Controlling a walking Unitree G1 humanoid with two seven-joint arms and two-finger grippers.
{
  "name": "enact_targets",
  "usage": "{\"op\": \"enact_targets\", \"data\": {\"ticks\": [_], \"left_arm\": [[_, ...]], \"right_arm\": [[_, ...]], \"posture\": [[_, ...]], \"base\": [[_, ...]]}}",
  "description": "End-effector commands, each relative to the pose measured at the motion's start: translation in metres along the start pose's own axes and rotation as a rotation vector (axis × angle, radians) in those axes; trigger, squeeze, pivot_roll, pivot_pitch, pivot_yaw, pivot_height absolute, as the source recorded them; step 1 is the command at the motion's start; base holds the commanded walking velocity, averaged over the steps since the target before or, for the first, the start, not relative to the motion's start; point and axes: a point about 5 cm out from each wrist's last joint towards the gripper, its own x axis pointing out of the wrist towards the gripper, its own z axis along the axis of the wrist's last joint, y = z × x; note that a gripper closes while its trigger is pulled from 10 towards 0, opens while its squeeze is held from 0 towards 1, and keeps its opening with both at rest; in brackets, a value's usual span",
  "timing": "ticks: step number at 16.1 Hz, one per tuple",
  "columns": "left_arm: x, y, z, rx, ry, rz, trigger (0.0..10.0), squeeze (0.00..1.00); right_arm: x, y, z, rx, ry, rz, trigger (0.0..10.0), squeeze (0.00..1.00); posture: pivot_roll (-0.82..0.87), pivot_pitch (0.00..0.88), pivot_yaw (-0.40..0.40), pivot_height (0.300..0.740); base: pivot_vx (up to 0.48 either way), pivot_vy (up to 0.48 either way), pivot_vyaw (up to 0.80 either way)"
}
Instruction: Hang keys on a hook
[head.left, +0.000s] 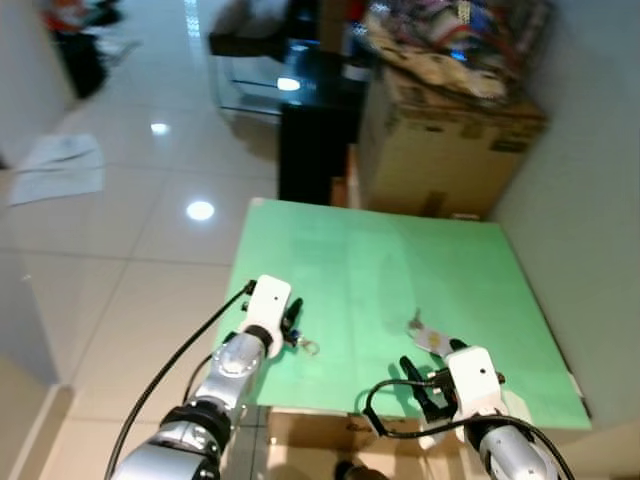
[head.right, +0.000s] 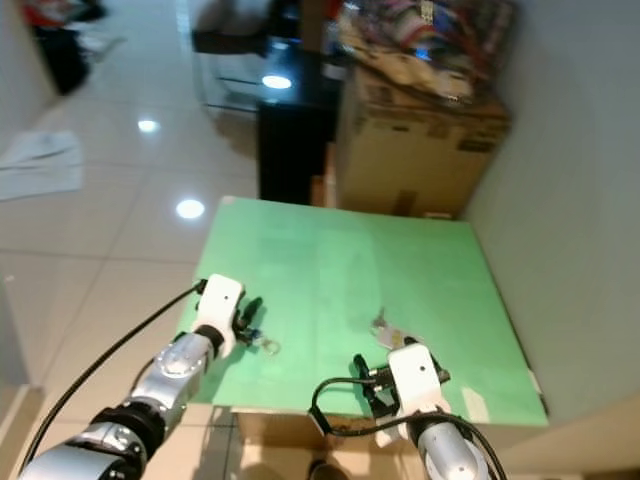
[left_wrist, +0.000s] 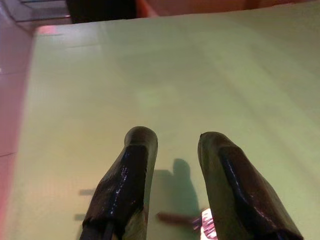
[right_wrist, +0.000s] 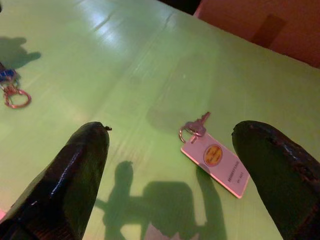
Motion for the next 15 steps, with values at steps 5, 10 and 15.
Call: {"op": "enact_targets", "data": {"ticks": [5,10,15], "left_arm": [[0.001,-0.001,0.000,-0.004,0.006,-0.008,10.0,0.00],[0.003,-0.003,0.006,-0.009,-0.005,-0.052,10.0,0.00],[0.008,-0.006,0.014,0.018,-0.018,-0.069,10.0,0.00]], "right_arm": [[-0.006,0.003,-0.012,0.033,0.038,-0.026,10.0,0.00],[-0.006,0.007,-0.015,0.048,0.034,-0.027,10.0,0.00],[-0.005,0.007,-0.015,0.052,0.024,-0.055,10.0,0.00]], "posture": [[-0.29,0.112,-0.003,0.740],[-0.29,0.112,0.009,0.740],[-0.29,0.117,0.020,0.740]], "base": [[0.000,0.000,-0.77],[0.000,0.283,-0.76],[0.000,0.094,-0.46]]}}
